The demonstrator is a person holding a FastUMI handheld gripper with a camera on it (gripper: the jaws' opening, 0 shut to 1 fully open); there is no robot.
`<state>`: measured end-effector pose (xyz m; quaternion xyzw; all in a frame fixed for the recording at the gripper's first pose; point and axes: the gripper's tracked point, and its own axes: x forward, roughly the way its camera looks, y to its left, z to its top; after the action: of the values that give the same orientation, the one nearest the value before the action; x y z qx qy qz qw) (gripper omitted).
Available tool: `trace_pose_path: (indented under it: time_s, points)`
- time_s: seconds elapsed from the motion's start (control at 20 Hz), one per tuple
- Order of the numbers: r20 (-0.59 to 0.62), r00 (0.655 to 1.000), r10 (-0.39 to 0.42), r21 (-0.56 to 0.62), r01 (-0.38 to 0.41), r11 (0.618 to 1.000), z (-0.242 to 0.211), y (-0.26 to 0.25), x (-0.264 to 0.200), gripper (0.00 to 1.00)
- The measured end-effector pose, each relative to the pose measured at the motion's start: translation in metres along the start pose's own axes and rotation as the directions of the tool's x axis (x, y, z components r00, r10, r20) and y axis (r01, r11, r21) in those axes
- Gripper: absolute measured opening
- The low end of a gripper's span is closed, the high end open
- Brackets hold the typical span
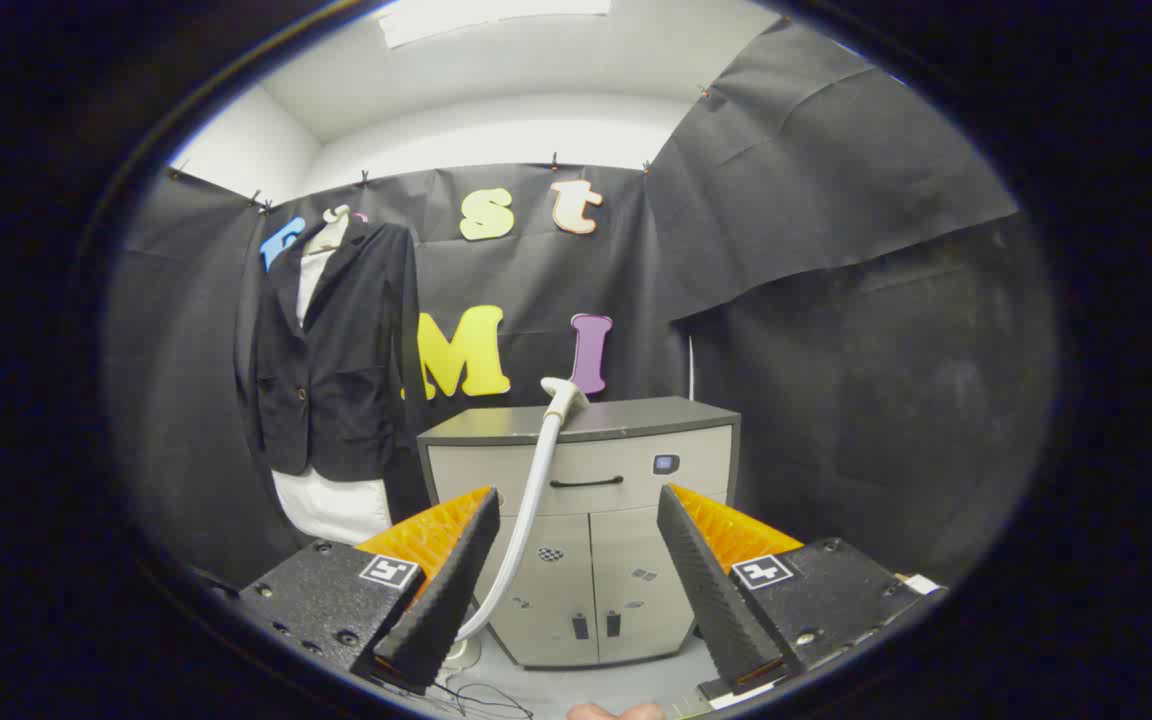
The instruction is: Iron the clothes twice with a garment steamer, once on the left side and once on the right side.
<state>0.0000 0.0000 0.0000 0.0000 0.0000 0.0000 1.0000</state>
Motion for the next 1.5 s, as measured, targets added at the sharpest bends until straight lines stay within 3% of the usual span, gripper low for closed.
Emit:
trace_pose_path:
  time_s: [0.65, 1.5]
  points:
    - [-0.02, 0.996, 0.087, 0.002, -0.086, 0.996, 0.0, -0.026, 0.002, 0.99]
    - [-0.058, 0.995, 0.083, 0.046, -0.08, 0.996, -0.01, -0.039, 0.012, 0.99]
